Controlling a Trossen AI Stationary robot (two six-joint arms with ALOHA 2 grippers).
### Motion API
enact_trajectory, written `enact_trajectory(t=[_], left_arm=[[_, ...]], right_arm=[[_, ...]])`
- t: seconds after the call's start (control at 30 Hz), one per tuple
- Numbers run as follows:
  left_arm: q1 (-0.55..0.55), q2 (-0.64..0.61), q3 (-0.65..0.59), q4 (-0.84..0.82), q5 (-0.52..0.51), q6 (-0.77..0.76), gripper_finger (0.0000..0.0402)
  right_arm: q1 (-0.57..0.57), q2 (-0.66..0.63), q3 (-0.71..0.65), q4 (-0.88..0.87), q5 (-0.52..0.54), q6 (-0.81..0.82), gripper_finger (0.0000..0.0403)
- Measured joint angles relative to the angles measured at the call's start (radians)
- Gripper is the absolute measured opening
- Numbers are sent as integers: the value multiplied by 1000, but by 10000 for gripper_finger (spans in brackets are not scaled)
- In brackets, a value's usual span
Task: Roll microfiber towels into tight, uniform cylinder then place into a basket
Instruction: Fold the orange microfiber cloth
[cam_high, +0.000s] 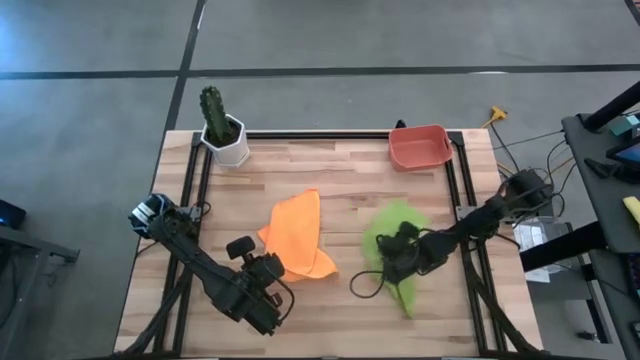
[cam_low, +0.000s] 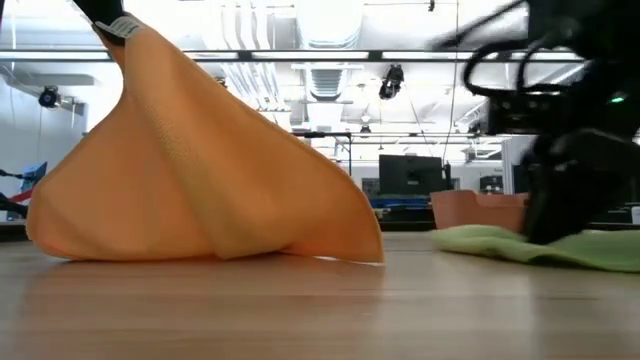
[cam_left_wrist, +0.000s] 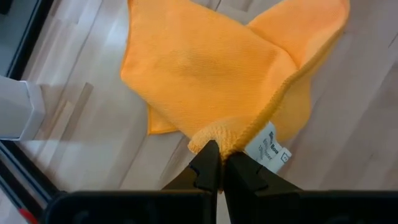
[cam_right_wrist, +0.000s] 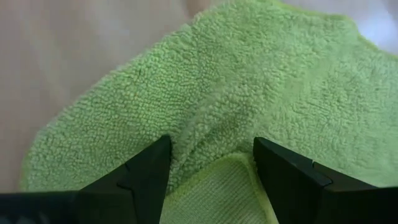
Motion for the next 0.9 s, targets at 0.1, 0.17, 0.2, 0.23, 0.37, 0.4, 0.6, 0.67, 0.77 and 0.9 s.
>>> enact_trajectory(t=[0.1, 0.17, 0.2, 0.23, 0.37, 0.4, 0.6, 0.67, 0.77, 0.9], left_arm=[[0, 0, 0, 24, 3, 1, 0], [-1, 0, -1, 22, 6, 1, 0], [-1, 0, -1, 22, 6, 1, 0], [-1, 0, -1, 22, 6, 1, 0], [-1, 0, -1, 23, 6, 1, 0], [-1, 0, -1, 23, 6, 1, 0], [-3, 0, -1, 28, 5, 0, 0], [-5, 0, -1, 36, 5, 0, 0], [-5, 0, -1, 39, 5, 0, 0], [-5, 0, -1, 41, 5, 0, 0]], right_arm=[[25, -69, 4, -243, 21, 131, 226], [46, -120, 7, -313, 64, 180, 226], [57, -152, 9, -311, 91, 185, 226], [67, -181, 9, -293, 120, 178, 226], [102, -250, 4, -20, 209, 13, 226], [108, -256, 2, 86, 220, -58, 226], [130, -119, -9, 654, 230, -404, 224], [130, -43, -4, 745, 231, -435, 221], [129, 66, 23, 754, 235, -441, 214], [124, 197, 68, 772, 238, -422, 208]])
